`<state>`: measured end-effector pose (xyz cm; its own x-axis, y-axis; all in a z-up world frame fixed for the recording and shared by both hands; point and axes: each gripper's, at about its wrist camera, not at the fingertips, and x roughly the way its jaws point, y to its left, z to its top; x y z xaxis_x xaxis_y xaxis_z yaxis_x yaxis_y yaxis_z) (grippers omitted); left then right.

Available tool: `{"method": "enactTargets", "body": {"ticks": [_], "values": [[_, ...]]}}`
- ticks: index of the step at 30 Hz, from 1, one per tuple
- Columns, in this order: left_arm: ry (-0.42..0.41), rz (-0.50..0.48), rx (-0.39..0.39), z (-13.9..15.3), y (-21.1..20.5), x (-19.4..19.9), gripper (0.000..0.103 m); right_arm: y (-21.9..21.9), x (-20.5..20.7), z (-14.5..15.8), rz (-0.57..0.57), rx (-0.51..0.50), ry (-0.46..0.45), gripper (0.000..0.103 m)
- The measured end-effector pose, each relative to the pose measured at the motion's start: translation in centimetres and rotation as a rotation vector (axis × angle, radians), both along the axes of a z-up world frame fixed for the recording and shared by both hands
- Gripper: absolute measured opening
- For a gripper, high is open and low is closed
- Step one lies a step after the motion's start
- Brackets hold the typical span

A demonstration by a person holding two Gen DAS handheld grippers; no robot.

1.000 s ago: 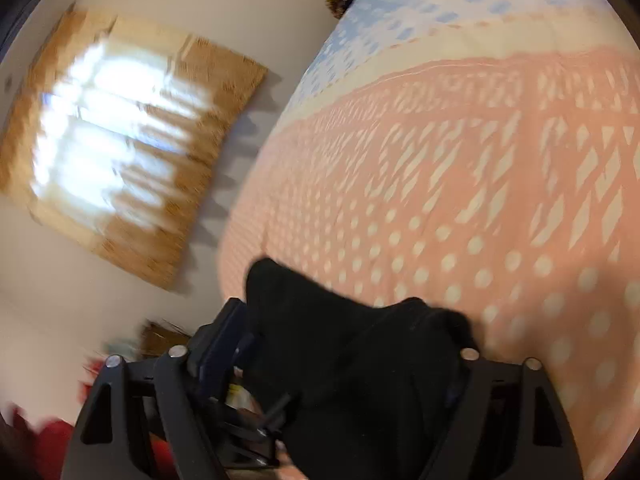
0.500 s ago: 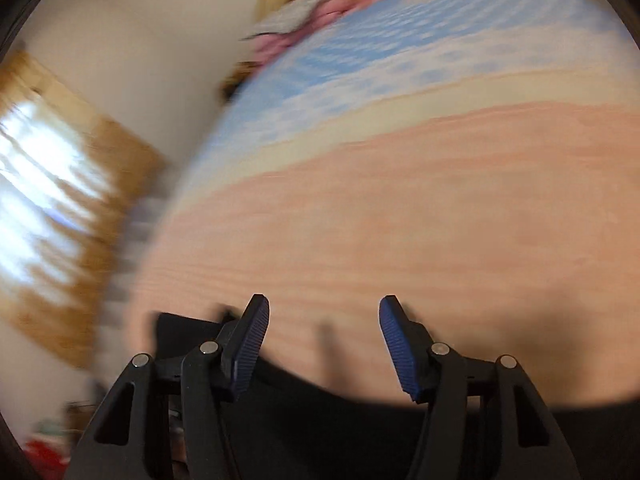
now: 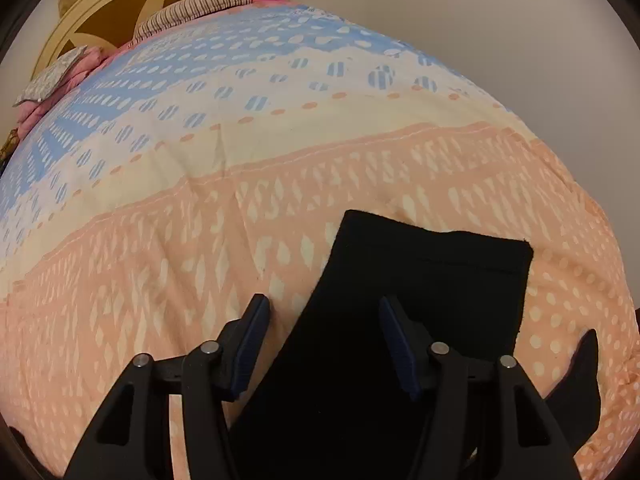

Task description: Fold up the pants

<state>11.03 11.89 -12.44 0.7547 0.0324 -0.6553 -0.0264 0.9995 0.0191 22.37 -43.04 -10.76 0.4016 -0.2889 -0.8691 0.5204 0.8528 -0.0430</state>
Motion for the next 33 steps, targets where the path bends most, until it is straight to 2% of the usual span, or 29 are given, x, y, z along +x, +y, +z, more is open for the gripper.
{"method": "enactTargets", "body": {"ticks": [1,2,3,4,6,9,13,16,20,22,26,28,30,31,33], "values": [[0.000,0.001,0.001,0.0,0.0,0.0,0.103,0.0,-0.2,0.2,-0.013,-0.016,0.001,0.032],[0.000,0.001,0.001,0.0,0.0,0.0,0.103,-0.2,-0.6,0.4,-0.017,-0.016,-0.005,0.023],[0.000,0.002,0.001,0.0,0.0,0.0,0.103,-0.7,-1.1,0.7,-0.012,0.011,-0.023,0.010],[-0.001,0.003,0.001,-0.1,0.1,0.0,0.103,-0.9,-1.8,0.8,-0.011,0.033,-0.038,0.006],[-0.002,0.006,0.001,-0.1,0.0,-0.1,0.103,-1.9,-3.7,1.5,-0.011,0.126,-0.113,0.006],[-0.001,0.010,0.001,-0.1,0.1,-0.1,0.103,-3.5,-8.5,4.2,-0.013,0.262,-0.315,0.006],[0.000,0.016,-0.001,-0.1,0.1,-0.2,0.103,-5.5,-15.7,6.6,-0.063,0.337,-0.508,0.005],[0.000,0.019,0.000,-0.1,0.1,-0.2,0.103,-7.0,-21.9,6.6,-0.132,0.365,-0.602,0.006],[0.000,0.017,-0.001,-0.1,0.1,-0.2,0.103,-8.7,-27.5,3.3,-0.251,0.415,-0.594,0.005],[-0.001,0.016,0.000,-0.1,0.1,-0.2,0.103,-8.9,-29.0,1.5,-0.284,0.439,-0.571,0.005],[0.000,0.013,0.001,-0.1,0.1,-0.2,0.103,-9.6,-29.3,-1.8,-0.313,0.491,-0.527,0.002],[0.007,0.004,0.001,0.0,0.2,-0.1,0.103,-9.3,-28.8,-1.0,-0.283,0.444,-0.518,0.007],[0.022,-0.012,-0.003,0.5,0.3,-0.2,0.103,-10.1,-28.6,-1.0,-0.293,0.481,-0.515,0.008],[0.030,-0.024,0.001,0.9,0.4,-0.3,0.103,-10.9,-29.0,-0.9,-0.325,0.524,-0.504,0.010],[0.023,-0.044,0.026,1.8,0.2,-0.7,0.103,-12.1,-31.1,-0.4,-0.425,0.507,-0.509,0.010]]}}
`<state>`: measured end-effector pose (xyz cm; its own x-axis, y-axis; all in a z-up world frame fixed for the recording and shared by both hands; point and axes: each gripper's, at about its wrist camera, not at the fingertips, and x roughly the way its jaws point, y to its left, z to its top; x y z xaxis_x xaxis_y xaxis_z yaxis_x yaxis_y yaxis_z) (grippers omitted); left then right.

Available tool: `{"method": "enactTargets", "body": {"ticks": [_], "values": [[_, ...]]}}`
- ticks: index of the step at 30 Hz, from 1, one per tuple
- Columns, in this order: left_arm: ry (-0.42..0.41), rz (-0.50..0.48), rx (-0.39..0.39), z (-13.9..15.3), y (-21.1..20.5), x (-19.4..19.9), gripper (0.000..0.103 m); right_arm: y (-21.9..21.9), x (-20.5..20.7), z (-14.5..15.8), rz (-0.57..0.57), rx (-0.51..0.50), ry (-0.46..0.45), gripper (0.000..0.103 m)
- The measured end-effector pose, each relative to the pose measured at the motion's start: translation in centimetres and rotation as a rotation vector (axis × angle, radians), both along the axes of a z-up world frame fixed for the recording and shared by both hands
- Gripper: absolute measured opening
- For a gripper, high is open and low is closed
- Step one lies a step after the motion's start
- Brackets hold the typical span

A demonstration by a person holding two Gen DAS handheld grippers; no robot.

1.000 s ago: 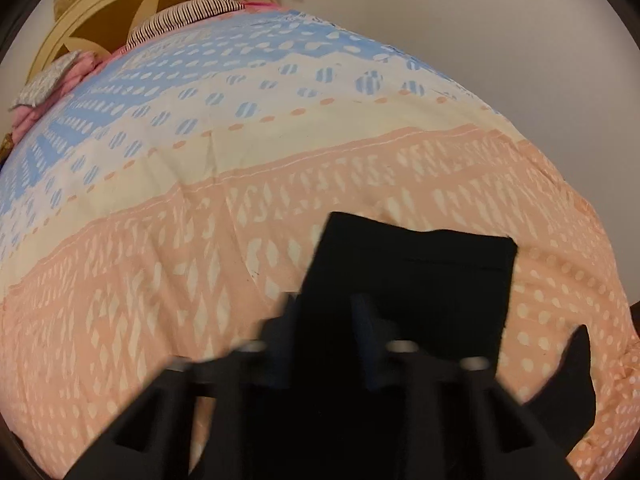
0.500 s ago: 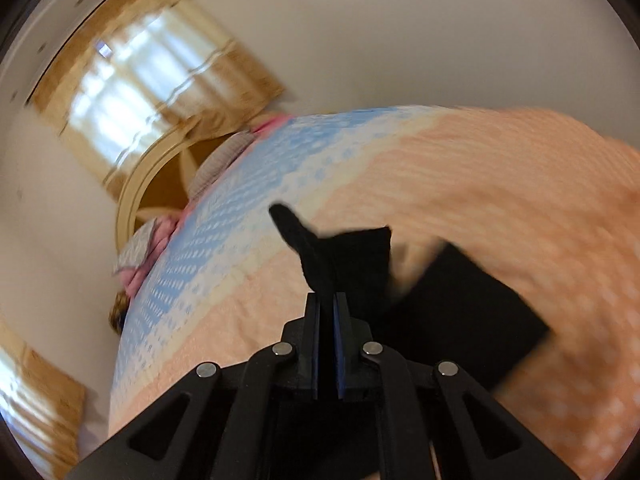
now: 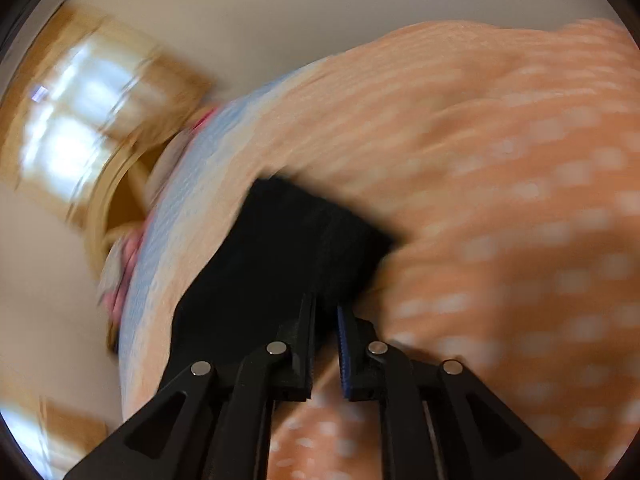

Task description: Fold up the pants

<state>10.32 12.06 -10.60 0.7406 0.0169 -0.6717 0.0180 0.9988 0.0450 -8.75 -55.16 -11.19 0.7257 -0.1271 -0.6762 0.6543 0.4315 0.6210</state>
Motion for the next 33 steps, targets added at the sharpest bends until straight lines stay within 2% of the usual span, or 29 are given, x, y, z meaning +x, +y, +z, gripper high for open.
{"method": "enactTargets", "body": {"ticks": [1,3,4,5,9,10,12,14,15,16,17,18,19,20,22,25,27,28,29,31,33], "values": [[-0.014,-0.005,0.007,0.5,-0.2,-0.2,0.103,-0.4,-1.4,0.8,-0.069,-0.038,0.005,0.010],[-0.051,-0.032,-0.012,1.9,-0.8,-0.5,0.103,-0.3,-3.0,3.3,-0.175,-0.203,0.043,0.010],[-0.066,-0.051,-0.025,2.6,-1.4,-0.5,0.103,-0.1,-2.7,4.5,-0.164,-0.289,0.055,0.010],[-0.083,-0.078,-0.035,3.3,-2.5,-0.5,0.103,0.3,-1.3,5.6,-0.082,-0.357,0.051,0.010],[-0.121,-0.193,-0.046,4.7,-7.6,-0.1,0.103,1.5,3.8,6.7,0.172,-0.377,0.006,0.010],[-0.114,-0.221,-0.051,4.7,-9.1,0.1,0.103,1.9,6.3,6.4,0.256,-0.371,0.018,0.010],[-0.097,-0.268,-0.052,4.3,-11.9,0.3,0.103,2.9,9.3,5.4,0.346,-0.369,0.065,0.010],[-0.095,-0.284,-0.026,3.4,-14.1,0.4,0.103,3.3,12.2,3.5,0.362,-0.416,0.191,0.010],[-0.082,-0.280,-0.006,2.7,-14.8,0.5,0.103,2.4,13.0,2.2,0.316,-0.429,0.272,0.009],[-0.057,-0.276,0.007,1.9,-15.2,0.6,0.103,1.5,12.8,1.7,0.285,-0.423,0.259,0.006],[0.001,-0.273,0.018,0.5,-15.5,0.8,0.103,0.2,12.2,1.3,0.236,-0.406,0.201,0.006],[0.050,-0.271,0.010,-0.7,-15.5,0.9,0.103,-0.9,11.8,0.9,0.213,-0.348,0.165,0.005],[0.033,-0.258,-0.038,-1.0,-14.7,0.6,0.103,-1.5,11.5,0.6,0.201,-0.310,0.136,0.004],[0.027,-0.245,-0.098,-1.0,-13.8,0.3,0.103,-1.5,11.5,0.6,0.197,-0.301,0.126,0.004],[0.070,-0.251,-0.139,-0.8,-13.0,0.5,0.103,-1.2,11.7,0.8,0.202,-0.316,0.128,0.004],[0.058,-0.264,-0.116,0.5,-12.0,-0.6,0.103,-0.3,11.2,1.4,0.195,-0.355,0.158,0.005],[-0.001,-0.282,-0.095,1.9,-10.9,-1.9,0.103,2.1,10.1,3.1,0.109,-0.428,0.185,0.011],[-0.037,-0.277,-0.085,2.8,-9.5,-2.5,0.103,3.9,9.4,4.1,0.102,-0.457,0.150,0.011],[-0.062,-0.266,-0.078,3.4,-8.6,-2.5,0.103,6.5,9.2,5.0,0.165,-0.466,0.077,0.011],[-0.117,-0.211,-0.049,4.5,-5.9,-2.2,0.103,10.3,9.0,5.7,0.272,-0.476,0.023,0.011],[-0.143,-0.101,-0.009,5.1,-2.3,-1.4,0.103,15.7,10.0,6.1,0.416,-0.489,-0.025,0.011]]}}
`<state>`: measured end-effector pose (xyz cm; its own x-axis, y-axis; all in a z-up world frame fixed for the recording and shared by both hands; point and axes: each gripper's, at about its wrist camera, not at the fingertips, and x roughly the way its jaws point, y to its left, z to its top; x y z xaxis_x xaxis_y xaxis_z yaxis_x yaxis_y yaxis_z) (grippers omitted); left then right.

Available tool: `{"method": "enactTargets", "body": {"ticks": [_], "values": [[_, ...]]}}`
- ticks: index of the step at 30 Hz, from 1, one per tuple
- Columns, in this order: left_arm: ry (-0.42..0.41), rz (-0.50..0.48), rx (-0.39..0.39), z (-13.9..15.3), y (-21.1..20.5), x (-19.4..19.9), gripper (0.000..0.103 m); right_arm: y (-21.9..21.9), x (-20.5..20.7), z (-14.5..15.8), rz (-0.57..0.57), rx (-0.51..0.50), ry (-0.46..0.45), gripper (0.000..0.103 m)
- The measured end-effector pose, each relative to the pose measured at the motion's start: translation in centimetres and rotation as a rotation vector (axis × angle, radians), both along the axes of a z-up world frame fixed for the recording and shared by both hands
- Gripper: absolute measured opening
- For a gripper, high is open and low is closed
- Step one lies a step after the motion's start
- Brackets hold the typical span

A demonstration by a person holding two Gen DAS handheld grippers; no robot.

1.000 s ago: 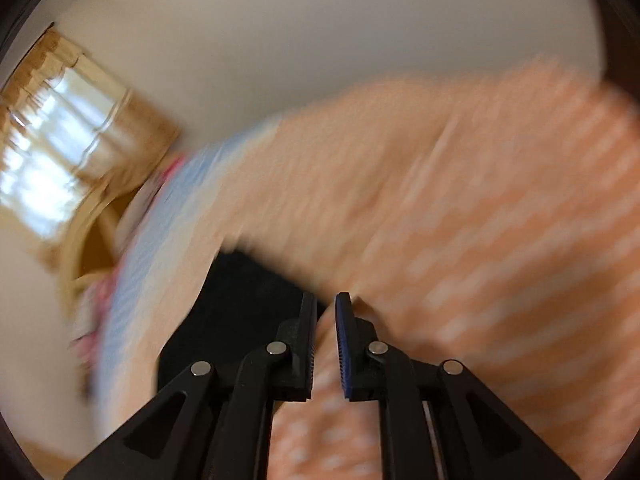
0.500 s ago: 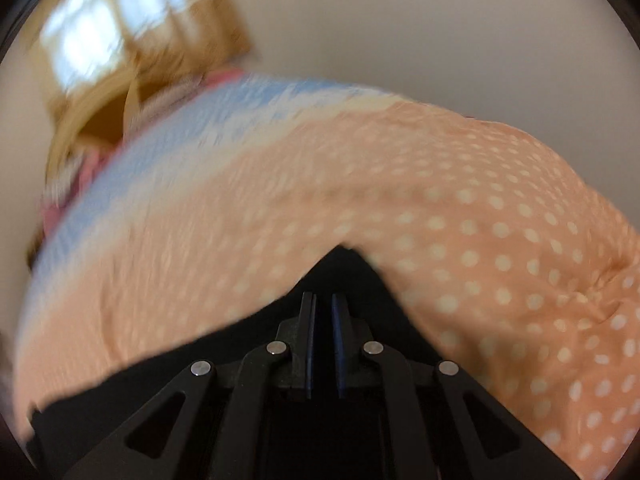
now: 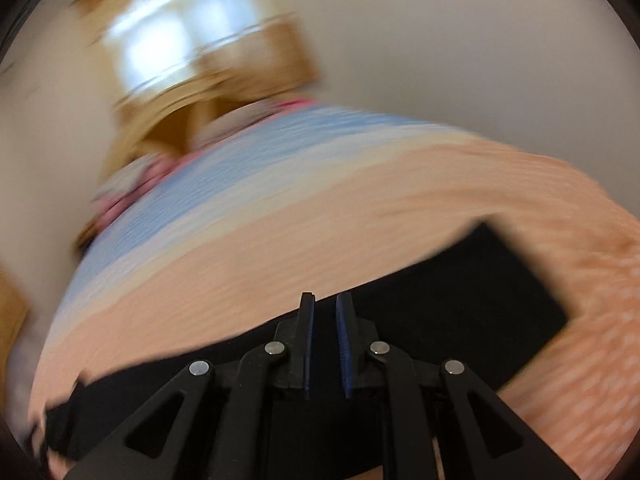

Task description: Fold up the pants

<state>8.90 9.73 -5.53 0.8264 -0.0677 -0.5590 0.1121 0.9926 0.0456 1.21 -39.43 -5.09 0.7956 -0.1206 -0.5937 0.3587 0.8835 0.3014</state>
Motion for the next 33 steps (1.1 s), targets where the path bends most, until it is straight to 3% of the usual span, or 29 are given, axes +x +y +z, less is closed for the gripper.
{"method": "enactTargets", "body": {"ticks": [5,7,11,14,15,17,19,22,24,28,31,33], "values": [[0.055,0.297,-0.003,-1.9,8.6,2.0,0.103,15.3,4.2,0.0,0.456,-0.022,0.030,0.011],[0.088,0.350,-0.013,-3.6,10.9,2.3,0.103,20.8,5.2,-0.1,0.608,-0.014,0.019,0.011],[0.153,0.445,0.066,-6.9,12.8,3.6,0.103,32.0,6.4,-3.0,0.867,-0.057,0.077,0.011],[0.153,0.424,-0.034,-7.3,14.4,3.2,0.103,36.0,6.4,-7.1,0.978,-0.094,0.230,0.012],[0.154,0.413,-0.036,-7.3,14.6,3.0,0.103,36.7,5.7,-8.1,1.019,-0.117,0.239,0.013],[0.132,0.396,0.004,-7.3,15.0,3.0,0.103,37.2,3.6,-8.0,1.080,-0.259,0.167,0.012],[0.107,0.384,0.037,-7.1,15.4,3.0,0.103,37.3,3.3,-7.7,1.104,-0.303,0.187,0.012],[0.101,0.367,0.063,-6.7,15.8,3.3,0.103,37.1,4.6,-6.5,1.079,-0.239,0.260,0.012],[0.103,0.381,0.065,-5.8,16.0,3.3,0.103,37.8,4.8,-5.0,1.073,-0.160,0.212,0.012],[0.089,0.384,0.020,-5.2,16.1,3.3,0.103,42.3,5.1,-4.0,1.187,-0.098,0.109,0.012],[0.101,0.415,0.133,-6.6,15.4,3.9,0.103,45.5,6.7,-6.2,1.226,0.036,0.133,0.012],[0.071,0.438,0.178,-7.5,15.6,3.9,0.103,48.4,7.1,-10.7,1.312,0.173,0.296,0.014]]}}
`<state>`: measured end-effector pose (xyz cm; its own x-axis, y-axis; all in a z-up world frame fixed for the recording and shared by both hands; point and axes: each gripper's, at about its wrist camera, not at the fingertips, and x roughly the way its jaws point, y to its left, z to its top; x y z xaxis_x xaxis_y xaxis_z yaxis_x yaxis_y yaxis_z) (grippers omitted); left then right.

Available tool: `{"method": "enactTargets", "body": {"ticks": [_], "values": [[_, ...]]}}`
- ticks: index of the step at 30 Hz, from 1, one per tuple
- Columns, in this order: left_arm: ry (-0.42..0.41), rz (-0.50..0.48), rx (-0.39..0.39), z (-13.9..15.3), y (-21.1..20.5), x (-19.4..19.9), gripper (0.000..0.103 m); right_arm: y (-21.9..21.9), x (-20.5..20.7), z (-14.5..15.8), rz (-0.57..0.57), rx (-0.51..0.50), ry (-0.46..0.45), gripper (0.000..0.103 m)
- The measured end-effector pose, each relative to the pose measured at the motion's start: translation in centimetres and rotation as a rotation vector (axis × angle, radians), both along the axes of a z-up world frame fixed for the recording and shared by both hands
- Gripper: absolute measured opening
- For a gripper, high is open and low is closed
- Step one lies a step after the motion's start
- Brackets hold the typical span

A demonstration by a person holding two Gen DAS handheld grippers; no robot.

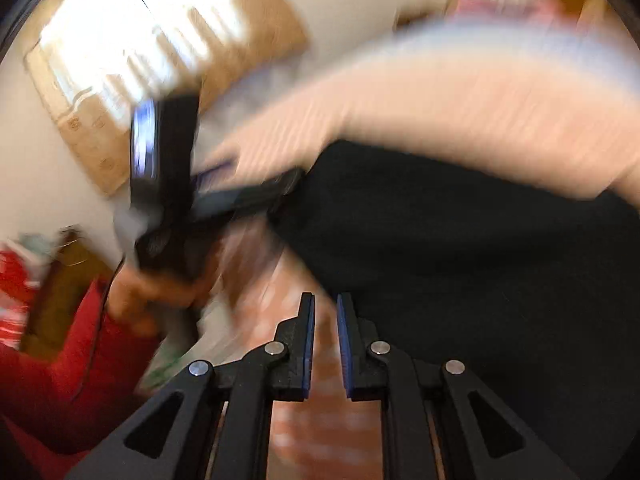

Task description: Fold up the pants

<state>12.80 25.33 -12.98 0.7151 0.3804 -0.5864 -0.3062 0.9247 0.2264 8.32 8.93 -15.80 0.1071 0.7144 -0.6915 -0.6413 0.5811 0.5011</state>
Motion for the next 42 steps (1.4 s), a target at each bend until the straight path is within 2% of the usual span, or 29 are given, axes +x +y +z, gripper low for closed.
{"method": "enactTargets", "body": {"ticks": [2,3,6,7,9,11,12,13,14,15,16,18,20,22,28,33,38,42], "values": [[0.010,0.032,-0.020,-0.1,1.0,0.2,0.103,-0.7,-0.9,-0.9,-0.045,0.096,-0.031,0.013],[0.011,0.044,-0.033,0.1,1.4,0.2,0.103,-0.9,-0.7,-0.7,-0.038,0.101,-0.025,0.013],[0.008,0.092,0.004,1.0,1.9,0.2,0.103,-2.0,0.2,0.3,-0.057,0.139,0.068,0.013],[-0.011,0.095,0.007,1.6,1.9,-0.1,0.103,-2.8,0.0,1.1,-0.075,0.170,0.048,0.013],[-0.065,0.063,-0.034,3.2,1.3,-1.0,0.103,-4.3,-0.4,3.0,-0.126,0.206,-0.034,0.013],[-0.097,0.015,-0.074,4.4,0.4,-1.4,0.103,-5.1,-0.4,4.1,-0.204,0.156,-0.144,0.013],[-0.109,-0.009,-0.087,4.8,-0.3,-1.4,0.103,-4.3,-0.2,3.8,-0.205,0.078,-0.186,0.013],[-0.116,-0.034,-0.103,4.9,-1.1,-1.3,0.103,-3.4,-0.1,3.2,-0.183,0.018,-0.185,0.013],[-0.111,-0.068,-0.119,4.9,-2.1,-1.0,0.103,-1.5,0.2,1.3,-0.117,-0.079,-0.131,0.013],[-0.099,-0.092,-0.119,4.5,-2.9,-0.5,0.103,-0.8,-0.3,0.8,-0.110,-0.079,-0.153,0.013],[-0.082,-0.107,-0.100,4.1,-3.7,0.1,0.103,-0.9,-0.9,1.0,-0.124,-0.041,-0.207,0.023],[-0.045,-0.118,-0.037,2.8,-5.0,1.5,0.103,-0.9,-1.7,1.3,-0.103,0.001,-0.200,0.038],[0.041,-0.097,0.030,1.0,-5.5,3.3,0.103,-1.2,-2.3,2.0,-0.106,0.001,-0.193,0.038],[0.084,-0.090,0.040,0.3,-5.3,4.3,0.103,-2.3,-2.7,2.8,-0.122,0.023,-0.197,0.038],[0.075,-0.095,0.051,2.4,-6.2,3.7,0.103,-9.8,-3.6,5.3,-0.354,0.019,-0.284,0.038],[0.052,-0.167,-0.040,4.2,-9.0,2.0,0.103,-15.7,-3.6,5.3,-0.551,-0.064,-0.329,0.038],[0.100,-0.287,-0.147,3.8,-14.2,1.3,0.103,-22.3,-3.8,5.6,-0.789,-0.145,-0.302,0.038],[0.117,-0.397,-0.141,3.0,-19.9,0.6,0.103,-25.8,-4.7,5.9,-0.894,-0.186,-0.304,0.038]]}}
